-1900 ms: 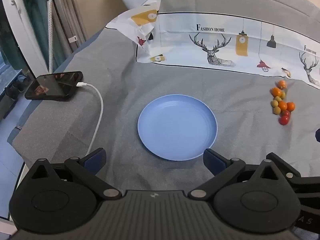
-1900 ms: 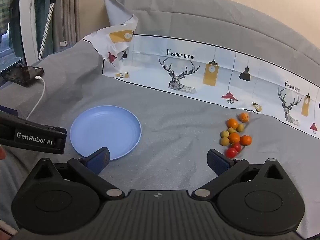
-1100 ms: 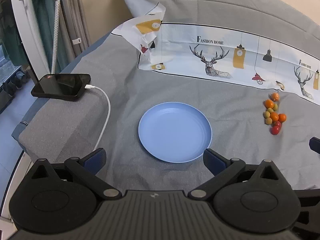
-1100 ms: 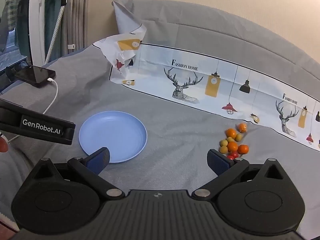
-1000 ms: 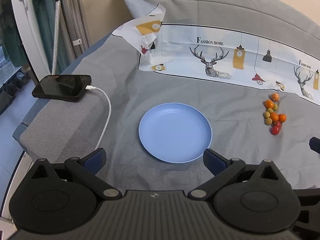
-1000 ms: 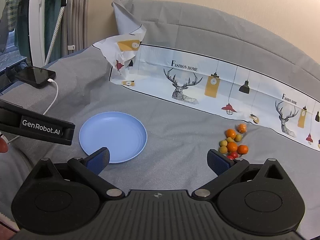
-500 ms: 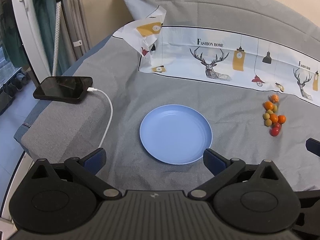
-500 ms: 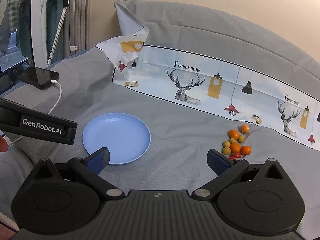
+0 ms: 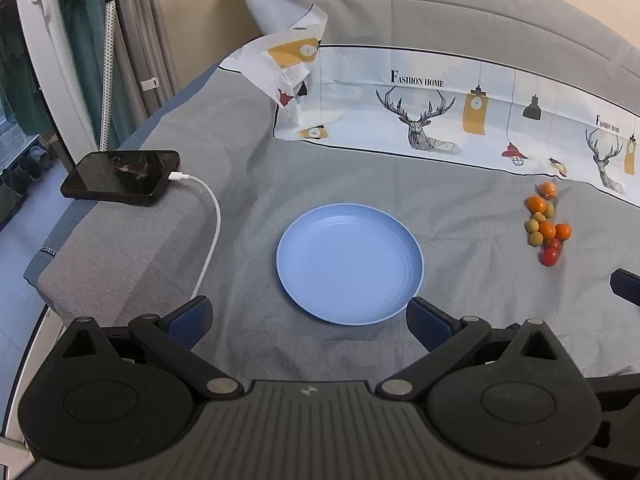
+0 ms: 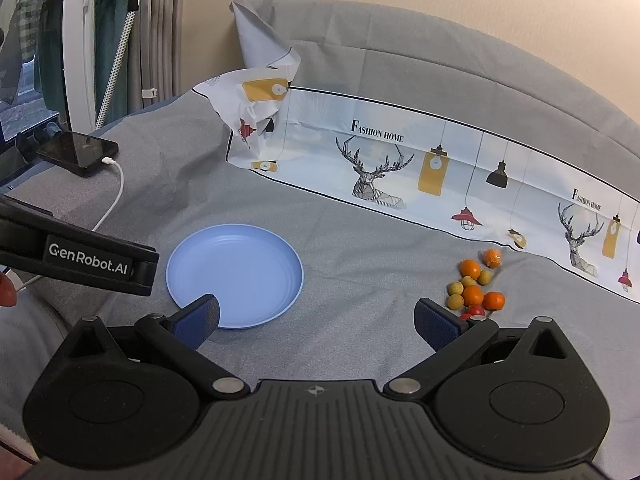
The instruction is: Organize fruits
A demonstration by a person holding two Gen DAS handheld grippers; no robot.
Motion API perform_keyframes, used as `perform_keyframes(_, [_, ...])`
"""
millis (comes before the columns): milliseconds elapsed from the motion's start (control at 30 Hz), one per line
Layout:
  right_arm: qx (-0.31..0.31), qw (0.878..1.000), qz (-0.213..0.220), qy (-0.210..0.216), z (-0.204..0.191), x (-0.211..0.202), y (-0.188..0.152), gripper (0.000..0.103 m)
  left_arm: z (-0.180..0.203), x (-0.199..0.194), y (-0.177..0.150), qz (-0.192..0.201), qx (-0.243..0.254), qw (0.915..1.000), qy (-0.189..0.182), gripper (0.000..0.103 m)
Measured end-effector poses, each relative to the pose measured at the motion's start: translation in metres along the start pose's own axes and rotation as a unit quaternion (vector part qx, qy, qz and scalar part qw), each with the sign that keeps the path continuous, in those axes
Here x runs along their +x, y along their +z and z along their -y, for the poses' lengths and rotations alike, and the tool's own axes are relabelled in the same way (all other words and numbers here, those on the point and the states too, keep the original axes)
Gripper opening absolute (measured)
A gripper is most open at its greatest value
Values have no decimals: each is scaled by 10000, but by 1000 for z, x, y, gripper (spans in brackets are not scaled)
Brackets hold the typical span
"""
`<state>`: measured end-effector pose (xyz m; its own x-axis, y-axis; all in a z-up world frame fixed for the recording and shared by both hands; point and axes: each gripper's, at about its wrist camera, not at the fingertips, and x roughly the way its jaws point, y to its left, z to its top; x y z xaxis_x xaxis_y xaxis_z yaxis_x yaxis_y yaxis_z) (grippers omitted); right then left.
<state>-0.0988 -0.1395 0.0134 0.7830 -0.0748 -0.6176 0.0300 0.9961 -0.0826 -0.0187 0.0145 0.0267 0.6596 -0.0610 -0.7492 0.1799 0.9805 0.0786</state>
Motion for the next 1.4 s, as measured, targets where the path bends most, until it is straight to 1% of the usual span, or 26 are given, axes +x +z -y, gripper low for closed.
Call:
perform_keyframes(533, [-25, 10000, 2, -9, -4, 0, 0, 103, -4, 1, 0, -38, -24, 10000, 0, 103])
perform_keyframes(967, [5, 9999, -60, 99, -5, 1, 1, 103, -3, 4, 0, -98, 50, 9999, 66, 103])
perform_keyframes(1267, [309, 9987, -257, 317, 7, 17, -5, 103, 12, 24, 4, -358, 206, 9991, 114, 103])
perform_keyframes(1400, [557, 9974, -362, 280, 22, 33, -11, 103, 29, 41, 12, -505, 290, 9983, 63, 103])
